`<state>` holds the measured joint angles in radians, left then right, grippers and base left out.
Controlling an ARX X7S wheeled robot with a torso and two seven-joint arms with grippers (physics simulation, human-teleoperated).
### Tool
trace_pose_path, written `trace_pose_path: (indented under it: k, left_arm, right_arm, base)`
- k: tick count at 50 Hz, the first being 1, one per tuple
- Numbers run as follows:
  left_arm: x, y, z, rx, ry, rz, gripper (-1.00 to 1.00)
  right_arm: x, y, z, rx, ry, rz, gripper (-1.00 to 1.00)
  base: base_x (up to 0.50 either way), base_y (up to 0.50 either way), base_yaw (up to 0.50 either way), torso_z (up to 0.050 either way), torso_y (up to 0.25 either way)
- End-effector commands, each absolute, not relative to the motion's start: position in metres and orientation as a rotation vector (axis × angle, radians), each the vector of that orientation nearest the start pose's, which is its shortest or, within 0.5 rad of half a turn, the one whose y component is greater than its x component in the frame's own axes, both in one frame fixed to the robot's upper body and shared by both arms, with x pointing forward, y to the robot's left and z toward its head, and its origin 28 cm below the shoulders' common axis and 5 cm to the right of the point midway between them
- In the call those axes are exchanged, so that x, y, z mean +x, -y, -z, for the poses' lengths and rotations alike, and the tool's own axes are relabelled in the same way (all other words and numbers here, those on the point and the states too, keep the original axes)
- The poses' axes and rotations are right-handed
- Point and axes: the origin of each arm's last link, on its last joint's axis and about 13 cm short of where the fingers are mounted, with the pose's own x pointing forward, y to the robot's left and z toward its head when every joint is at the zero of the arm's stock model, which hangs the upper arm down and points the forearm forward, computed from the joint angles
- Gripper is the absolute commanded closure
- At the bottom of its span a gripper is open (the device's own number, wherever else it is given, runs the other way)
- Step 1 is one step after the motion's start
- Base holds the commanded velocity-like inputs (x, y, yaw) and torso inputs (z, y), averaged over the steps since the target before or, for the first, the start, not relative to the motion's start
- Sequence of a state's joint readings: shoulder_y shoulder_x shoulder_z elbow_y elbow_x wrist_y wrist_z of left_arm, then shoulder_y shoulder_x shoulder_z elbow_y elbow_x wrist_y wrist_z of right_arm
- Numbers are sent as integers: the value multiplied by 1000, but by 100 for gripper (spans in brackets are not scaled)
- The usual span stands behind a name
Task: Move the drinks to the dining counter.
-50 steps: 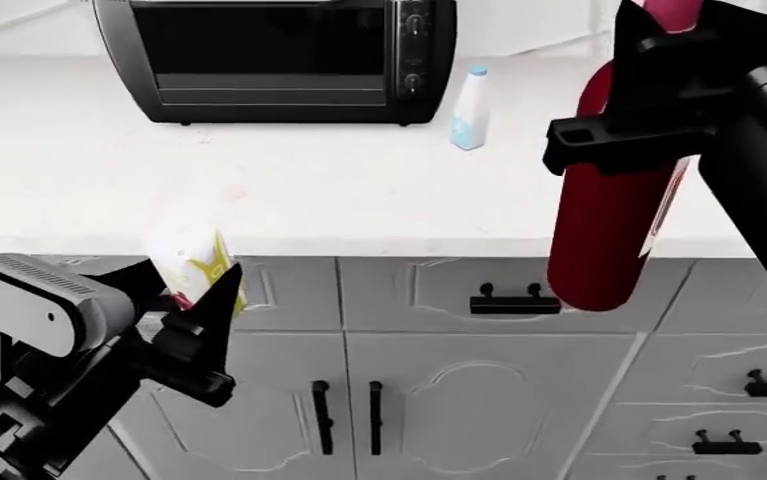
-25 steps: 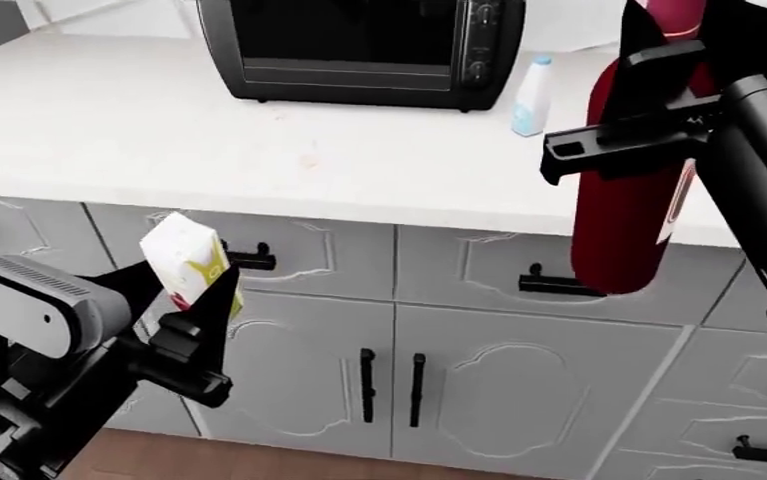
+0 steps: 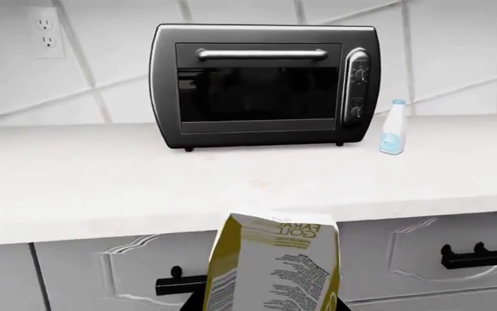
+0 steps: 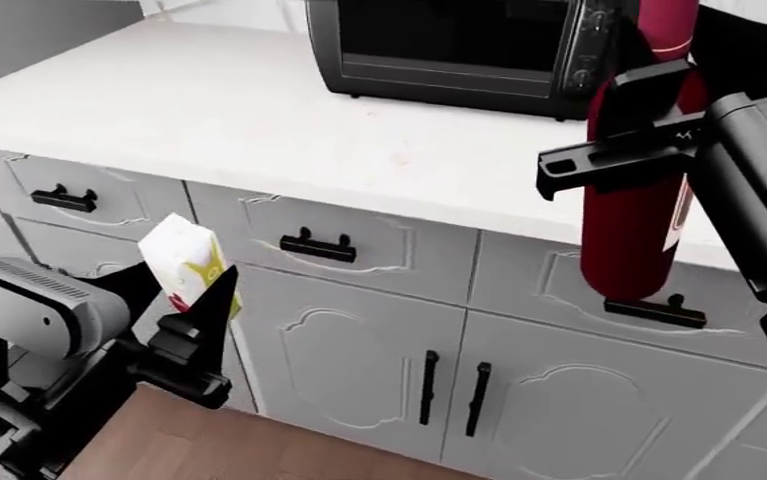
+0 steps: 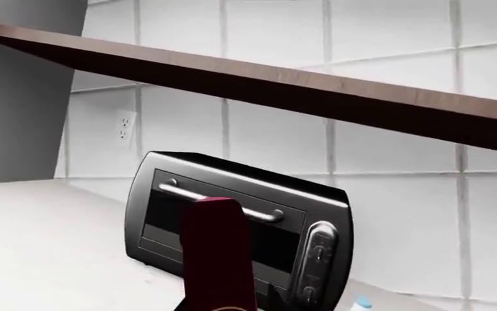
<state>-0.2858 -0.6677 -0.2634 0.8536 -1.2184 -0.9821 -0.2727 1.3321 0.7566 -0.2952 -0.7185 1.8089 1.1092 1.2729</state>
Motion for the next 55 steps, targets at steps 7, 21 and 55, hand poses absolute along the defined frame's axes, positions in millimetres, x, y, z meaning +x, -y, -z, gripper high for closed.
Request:
trace_pose_path:
  k: [7, 21, 55]
  left_arm:
    - [178, -266, -210, -4, 49, 389, 100]
    - [173, -266, -218, 6, 67, 389, 100]
    - [167, -270, -217, -1, 79, 382, 100]
  right_arm:
    - [177, 114, -332, -228, 294, -45, 100]
    - [170, 116, -327, -235, 297, -37, 100]
    - [172, 110, -335, -266, 303, -48, 100]
  base:
    - [0, 0, 500, 0, 0]
    - [0, 0, 500, 0, 1]
    - [0, 0, 500, 1, 1]
